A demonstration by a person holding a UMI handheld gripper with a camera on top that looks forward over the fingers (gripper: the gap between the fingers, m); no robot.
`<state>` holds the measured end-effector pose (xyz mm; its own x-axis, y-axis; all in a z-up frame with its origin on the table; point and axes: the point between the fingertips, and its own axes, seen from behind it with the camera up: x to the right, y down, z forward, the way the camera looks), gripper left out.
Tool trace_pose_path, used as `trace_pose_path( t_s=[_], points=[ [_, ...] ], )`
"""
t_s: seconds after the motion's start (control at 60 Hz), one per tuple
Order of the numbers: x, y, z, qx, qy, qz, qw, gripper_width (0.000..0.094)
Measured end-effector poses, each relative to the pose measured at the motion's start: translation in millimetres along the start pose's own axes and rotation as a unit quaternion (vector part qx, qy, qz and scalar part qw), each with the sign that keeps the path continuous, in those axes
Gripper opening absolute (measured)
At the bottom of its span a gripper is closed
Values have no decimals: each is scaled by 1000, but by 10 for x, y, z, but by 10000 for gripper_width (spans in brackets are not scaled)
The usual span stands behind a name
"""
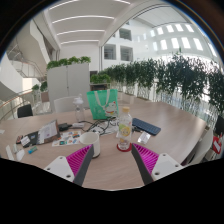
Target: Pour water
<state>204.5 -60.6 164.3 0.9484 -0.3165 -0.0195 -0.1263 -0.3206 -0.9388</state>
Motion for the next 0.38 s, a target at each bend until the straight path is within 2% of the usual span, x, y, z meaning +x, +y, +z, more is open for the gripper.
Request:
trace_pose_path(
  t_s=[0.217,0.383],
  points=[
    [-596,-232,-1702,7,28,-2,1000,831],
    [-861,-342,-2494,5,32,-9,999,832]
  ],
)
